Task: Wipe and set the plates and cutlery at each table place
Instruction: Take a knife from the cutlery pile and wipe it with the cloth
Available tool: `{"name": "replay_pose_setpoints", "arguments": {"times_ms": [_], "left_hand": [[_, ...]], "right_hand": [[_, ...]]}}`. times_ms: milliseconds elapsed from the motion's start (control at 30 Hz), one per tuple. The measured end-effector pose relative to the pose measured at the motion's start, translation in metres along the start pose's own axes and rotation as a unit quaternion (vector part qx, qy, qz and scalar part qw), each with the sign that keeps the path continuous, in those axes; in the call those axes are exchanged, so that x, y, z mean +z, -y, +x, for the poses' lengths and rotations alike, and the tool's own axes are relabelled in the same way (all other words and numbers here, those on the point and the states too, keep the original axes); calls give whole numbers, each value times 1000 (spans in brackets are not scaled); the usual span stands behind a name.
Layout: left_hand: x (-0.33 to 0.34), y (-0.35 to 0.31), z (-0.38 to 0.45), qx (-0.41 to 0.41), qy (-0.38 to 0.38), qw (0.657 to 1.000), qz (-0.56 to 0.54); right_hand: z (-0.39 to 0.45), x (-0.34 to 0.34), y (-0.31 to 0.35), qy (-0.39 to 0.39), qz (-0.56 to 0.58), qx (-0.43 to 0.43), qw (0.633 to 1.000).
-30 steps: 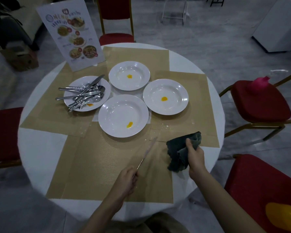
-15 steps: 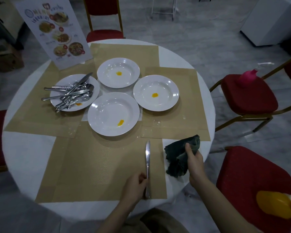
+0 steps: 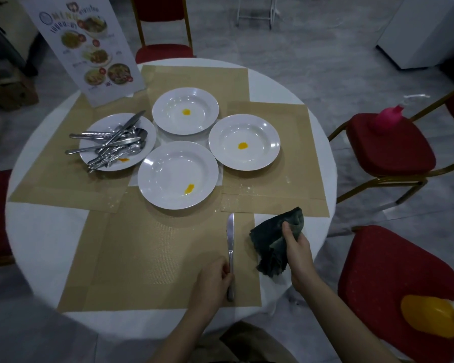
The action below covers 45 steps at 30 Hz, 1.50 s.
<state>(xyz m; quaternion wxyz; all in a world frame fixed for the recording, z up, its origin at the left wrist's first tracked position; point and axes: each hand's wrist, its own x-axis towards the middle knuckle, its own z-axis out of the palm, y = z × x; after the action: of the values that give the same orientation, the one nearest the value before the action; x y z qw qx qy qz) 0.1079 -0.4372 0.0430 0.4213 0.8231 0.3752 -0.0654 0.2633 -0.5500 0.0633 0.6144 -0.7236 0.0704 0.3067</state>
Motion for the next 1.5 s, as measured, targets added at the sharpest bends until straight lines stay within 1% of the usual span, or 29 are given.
{"name": "replay_pose_setpoints", "arguments": {"times_ms": [133, 333, 467, 600, 767, 833, 967, 1167, 1300, 1367, 1500], "left_hand": [[2, -5, -2, -7, -3, 1000, 11], [-3, -10, 12, 23, 37, 997, 56], [1, -5, 6, 52, 1, 997, 63], [6, 0, 3, 46, -18, 998, 45], [8, 2, 2, 25, -18, 999, 15], [8, 3, 4, 23, -12, 999, 19], [8, 5, 6, 44, -2, 998, 46], [3, 19, 11, 30, -3, 999, -14], [3, 20, 12, 57, 4, 998, 3], [1, 21, 12, 45, 12, 999, -20], [-12, 30, 13, 23, 29, 998, -49]], "right_hand": [[-1, 2, 1, 3, 2, 2, 1000], [-1, 7, 2, 11, -1, 8, 1000], [-2, 9, 0, 7, -9, 12, 1000], [-3, 10, -1, 4, -12, 18, 1000], [-3, 10, 0, -10, -13, 22, 1000], [-2, 10, 0, -10, -10, 25, 1000], [-3, 12, 1, -2, -10, 22, 1000], [-6, 17, 1, 9, -13, 30, 999], [-4, 18, -1, 14, -7, 47, 999], [-5, 18, 1, 24, 13, 67, 997], [-5, 19, 11, 57, 98, 104, 988]]}}
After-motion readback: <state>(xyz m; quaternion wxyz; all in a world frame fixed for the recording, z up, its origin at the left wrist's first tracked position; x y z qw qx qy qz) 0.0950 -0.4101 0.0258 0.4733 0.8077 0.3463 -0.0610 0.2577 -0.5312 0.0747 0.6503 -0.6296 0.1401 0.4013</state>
